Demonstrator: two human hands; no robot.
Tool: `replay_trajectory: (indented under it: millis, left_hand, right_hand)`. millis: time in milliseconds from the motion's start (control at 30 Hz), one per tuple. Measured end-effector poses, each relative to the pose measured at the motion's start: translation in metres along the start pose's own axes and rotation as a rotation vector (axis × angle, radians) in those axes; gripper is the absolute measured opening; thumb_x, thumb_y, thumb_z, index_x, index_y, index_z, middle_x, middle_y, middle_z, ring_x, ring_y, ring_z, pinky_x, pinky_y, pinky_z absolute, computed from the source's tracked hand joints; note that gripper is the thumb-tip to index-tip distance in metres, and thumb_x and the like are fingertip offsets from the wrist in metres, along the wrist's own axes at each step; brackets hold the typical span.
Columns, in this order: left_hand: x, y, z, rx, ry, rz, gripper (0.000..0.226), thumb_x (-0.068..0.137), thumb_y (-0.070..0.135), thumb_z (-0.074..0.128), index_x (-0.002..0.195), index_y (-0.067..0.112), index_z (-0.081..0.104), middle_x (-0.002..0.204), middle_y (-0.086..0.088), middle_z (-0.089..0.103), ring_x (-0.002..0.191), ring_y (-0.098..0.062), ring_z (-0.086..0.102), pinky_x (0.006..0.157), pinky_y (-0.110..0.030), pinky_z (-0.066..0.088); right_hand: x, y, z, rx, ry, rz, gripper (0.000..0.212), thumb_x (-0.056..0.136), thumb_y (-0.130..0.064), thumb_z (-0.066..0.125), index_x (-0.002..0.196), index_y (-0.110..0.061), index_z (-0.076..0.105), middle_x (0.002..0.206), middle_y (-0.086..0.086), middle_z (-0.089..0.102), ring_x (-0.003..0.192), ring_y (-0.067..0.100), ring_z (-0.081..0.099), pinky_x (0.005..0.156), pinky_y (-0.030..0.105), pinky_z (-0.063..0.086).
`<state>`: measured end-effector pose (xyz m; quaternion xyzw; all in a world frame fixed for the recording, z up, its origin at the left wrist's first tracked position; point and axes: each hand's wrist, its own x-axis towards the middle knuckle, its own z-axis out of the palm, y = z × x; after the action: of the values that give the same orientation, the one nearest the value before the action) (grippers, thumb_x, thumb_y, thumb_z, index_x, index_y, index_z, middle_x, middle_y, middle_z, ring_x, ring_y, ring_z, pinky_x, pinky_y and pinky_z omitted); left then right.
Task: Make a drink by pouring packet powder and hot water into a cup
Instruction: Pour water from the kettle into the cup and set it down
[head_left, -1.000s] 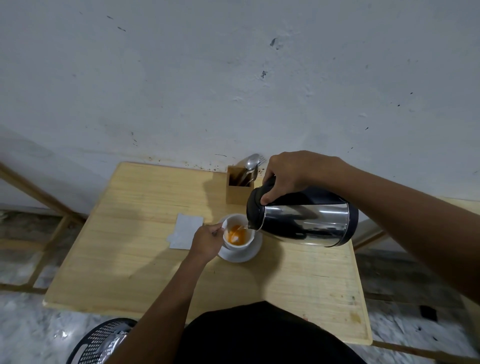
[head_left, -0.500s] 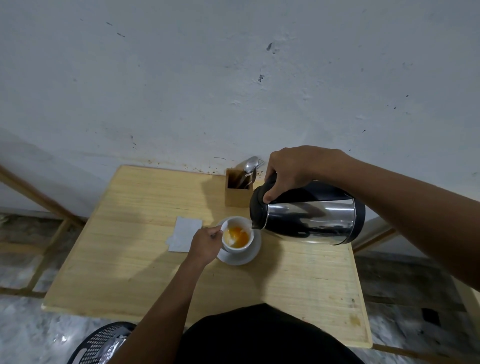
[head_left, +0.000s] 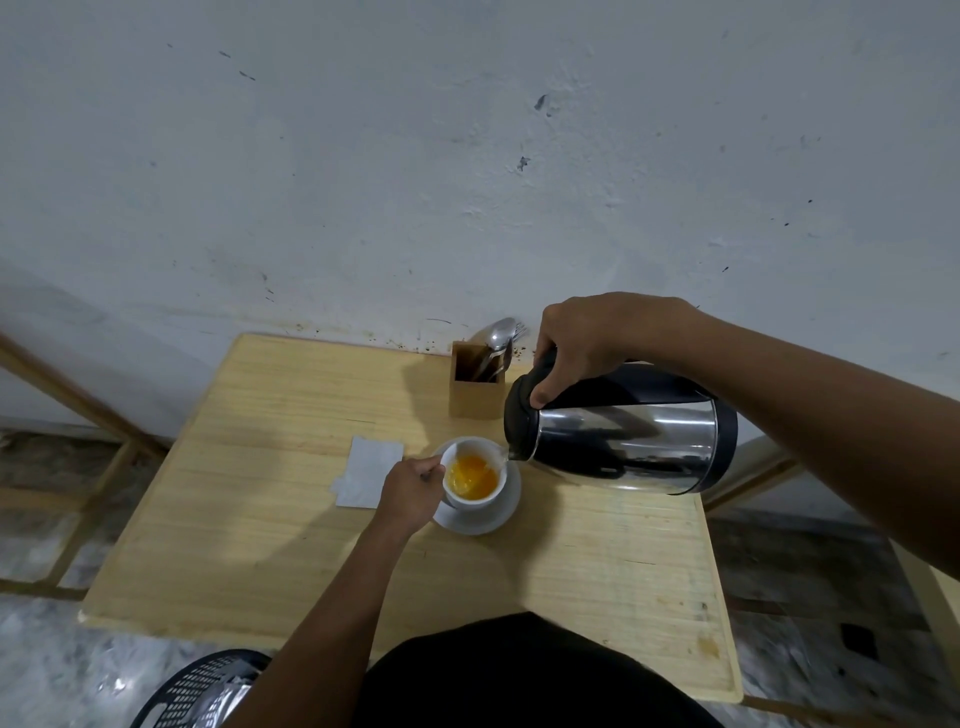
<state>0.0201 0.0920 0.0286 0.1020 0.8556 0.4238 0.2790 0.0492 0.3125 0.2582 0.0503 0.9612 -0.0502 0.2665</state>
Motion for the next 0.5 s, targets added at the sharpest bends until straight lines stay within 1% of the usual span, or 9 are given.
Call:
replay_trajectory:
  millis: [200,333,500]
  left_hand:
    - [0.0002,0.0007,0.0008,0.010,0.011,0.008,0.034,0.095,0.016,0.050,0.126,0.004,0.059,0.128,-0.015,0.062,0.118,-0.027,0.057,0.098,-0.032,0.043]
    - [0.0003,0.0005,0.0017,0.008,0.016,0.009,0.035,0.095,0.015,0.050,0.126,0.003,0.058,0.129,-0.016,0.061,0.118,-0.028,0.056,0.095,-0.029,0.042]
    - [0.0002,0.0007,0.0019,0.000,0.010,0.007,0.034,0.095,0.015,0.049,0.126,0.004,0.058,0.129,-0.016,0.061,0.119,-0.027,0.056,0.095,-0.028,0.041]
  right_hand:
    - [0.0013,0.0007,-0.0021,-0.010,-0.003,0.003,0.053,0.066,-0.068,0.071,0.099,-0.026,0.076,0.093,-0.006,0.073,0.085,0.016,0.065,0.076,0.033,0.054]
    - [0.0029,0.0029,-0.0046,-0.019,0.004,0.012,0.054,0.063,-0.070,0.070,0.097,-0.028,0.076,0.090,-0.007,0.073,0.083,0.016,0.066,0.070,0.029,0.051]
    - [0.0060,0.0032,-0.0074,-0.023,-0.007,0.028,0.057,0.057,-0.074,0.068,0.091,-0.028,0.076,0.084,-0.006,0.074,0.080,0.017,0.068,0.077,0.037,0.057]
